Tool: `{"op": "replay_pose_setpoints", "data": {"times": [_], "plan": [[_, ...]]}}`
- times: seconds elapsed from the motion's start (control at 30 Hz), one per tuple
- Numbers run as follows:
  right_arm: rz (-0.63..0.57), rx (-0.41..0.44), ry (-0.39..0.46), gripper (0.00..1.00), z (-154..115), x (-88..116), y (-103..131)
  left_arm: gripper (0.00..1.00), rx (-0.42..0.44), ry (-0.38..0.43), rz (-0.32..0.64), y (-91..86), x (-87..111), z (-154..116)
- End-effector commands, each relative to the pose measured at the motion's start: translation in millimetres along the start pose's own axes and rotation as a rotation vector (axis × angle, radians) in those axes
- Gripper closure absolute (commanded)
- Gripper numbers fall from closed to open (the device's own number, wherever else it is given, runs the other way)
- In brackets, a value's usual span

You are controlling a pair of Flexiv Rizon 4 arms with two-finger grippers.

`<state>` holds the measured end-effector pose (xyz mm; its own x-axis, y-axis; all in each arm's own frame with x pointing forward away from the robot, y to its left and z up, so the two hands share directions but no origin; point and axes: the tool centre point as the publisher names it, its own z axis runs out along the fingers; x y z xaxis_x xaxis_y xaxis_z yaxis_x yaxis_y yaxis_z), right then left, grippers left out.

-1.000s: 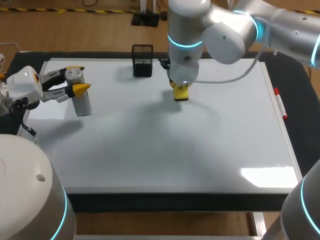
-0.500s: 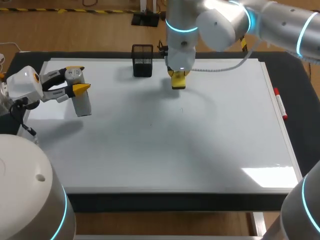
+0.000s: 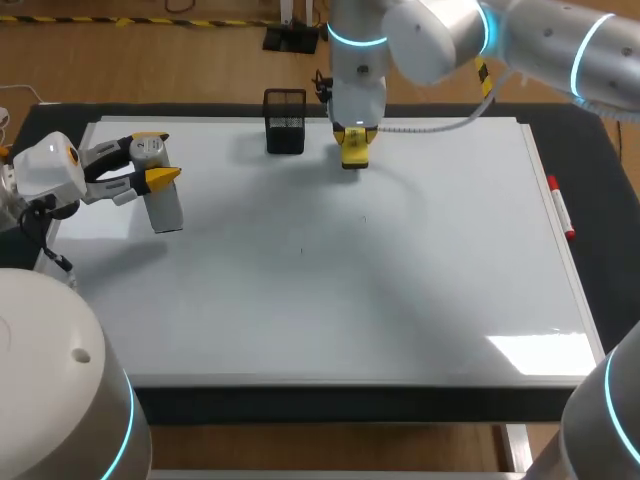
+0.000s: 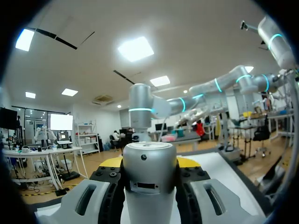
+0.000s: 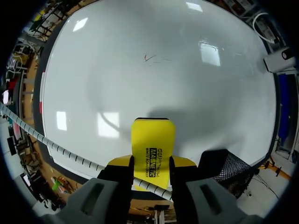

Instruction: Pick up the inspection probe, press it on each red-marked spot on the whiteboard one by one, put down the probe, pick up the eraser, and wipe off all the red marks.

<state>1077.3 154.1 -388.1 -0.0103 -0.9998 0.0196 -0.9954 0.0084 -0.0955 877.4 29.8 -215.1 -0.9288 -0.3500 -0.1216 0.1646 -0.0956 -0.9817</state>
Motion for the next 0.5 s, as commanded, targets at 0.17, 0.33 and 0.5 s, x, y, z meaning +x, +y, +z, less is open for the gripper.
{"op": "replay_pose_setpoints", "data": {"times": [0.17,0.33,0.5], "plan": [[0.002,-0.013,0.004,1.0,7,1,-12,1.0,0.001,-0.001,0.001,-0.9,0.2,0],[0.006,-0.013,-0.013,1.0,8,1,-17,1.0,0.001,-0.001,0.001,-0.9,0.2,0],[0.012,-0.021,-0.015,1.0,13,2,-22,1.0,0.001,-0.001,0.001,-0.9,0.2,0]]}}
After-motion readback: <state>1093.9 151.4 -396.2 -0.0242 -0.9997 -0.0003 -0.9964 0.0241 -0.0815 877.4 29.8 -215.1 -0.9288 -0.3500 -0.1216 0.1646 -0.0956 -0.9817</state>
